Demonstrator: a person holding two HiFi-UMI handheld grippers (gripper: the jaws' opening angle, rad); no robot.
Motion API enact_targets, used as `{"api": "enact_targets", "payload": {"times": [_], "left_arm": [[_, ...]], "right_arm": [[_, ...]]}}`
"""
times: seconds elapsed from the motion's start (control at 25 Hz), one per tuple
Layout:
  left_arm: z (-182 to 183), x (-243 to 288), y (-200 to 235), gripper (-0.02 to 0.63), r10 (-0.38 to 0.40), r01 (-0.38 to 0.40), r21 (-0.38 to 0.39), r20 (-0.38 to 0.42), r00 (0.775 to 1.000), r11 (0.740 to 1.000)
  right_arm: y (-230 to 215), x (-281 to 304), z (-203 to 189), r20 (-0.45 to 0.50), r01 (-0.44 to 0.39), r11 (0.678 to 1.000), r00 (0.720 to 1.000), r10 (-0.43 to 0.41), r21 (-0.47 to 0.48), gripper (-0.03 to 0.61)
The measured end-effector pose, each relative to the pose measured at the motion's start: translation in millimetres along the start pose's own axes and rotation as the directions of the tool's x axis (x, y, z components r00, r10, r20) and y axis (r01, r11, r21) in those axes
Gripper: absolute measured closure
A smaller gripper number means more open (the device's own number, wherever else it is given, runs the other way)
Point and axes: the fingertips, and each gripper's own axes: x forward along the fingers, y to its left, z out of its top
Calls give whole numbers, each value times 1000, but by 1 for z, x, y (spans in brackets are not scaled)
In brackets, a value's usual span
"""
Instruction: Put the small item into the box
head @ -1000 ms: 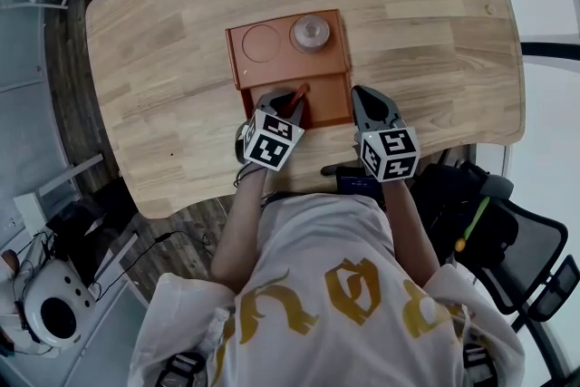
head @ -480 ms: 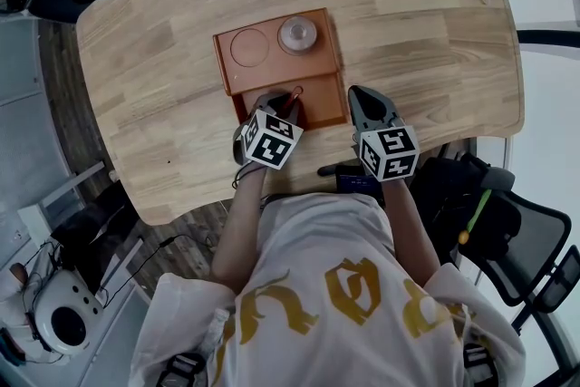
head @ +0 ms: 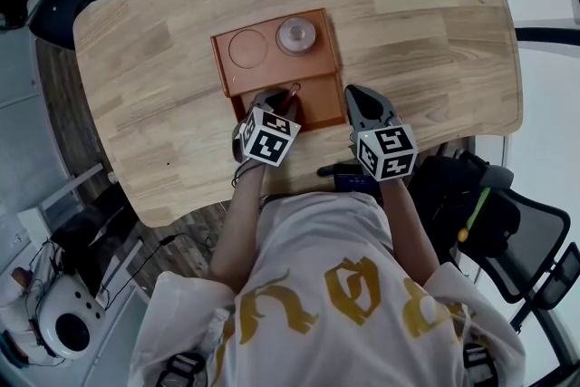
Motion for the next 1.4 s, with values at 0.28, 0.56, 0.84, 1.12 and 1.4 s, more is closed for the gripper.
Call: {"api": "enact_targets", "payload": {"times": [0.28,0.56,0.84,1.12,1.4], "left_arm": [[-1,-1,-2,554,-17,17,-9,-4,1000,1000],[7,-13,-2,554,12,-12,2,40,999,1000],[15,-37,3,584,57,-50,-47,139,989,998],[30,-70,-7,598,52,-35,-71,256,965,997],[54,-122,-20,604,-25,128,-181,485,874,975]], "right_arm": [[5,-1,6,11,-5,1000,1000,5,-2,568],[7,-5,10,24,-11,1000,1000,10,7,567],[15,-15,15,53,-21,1000,998,21,1,567],[35,-28,25,98,-49,999,994,50,-14,566],[58,-43,34,125,-57,993,990,70,-98,568]]}}
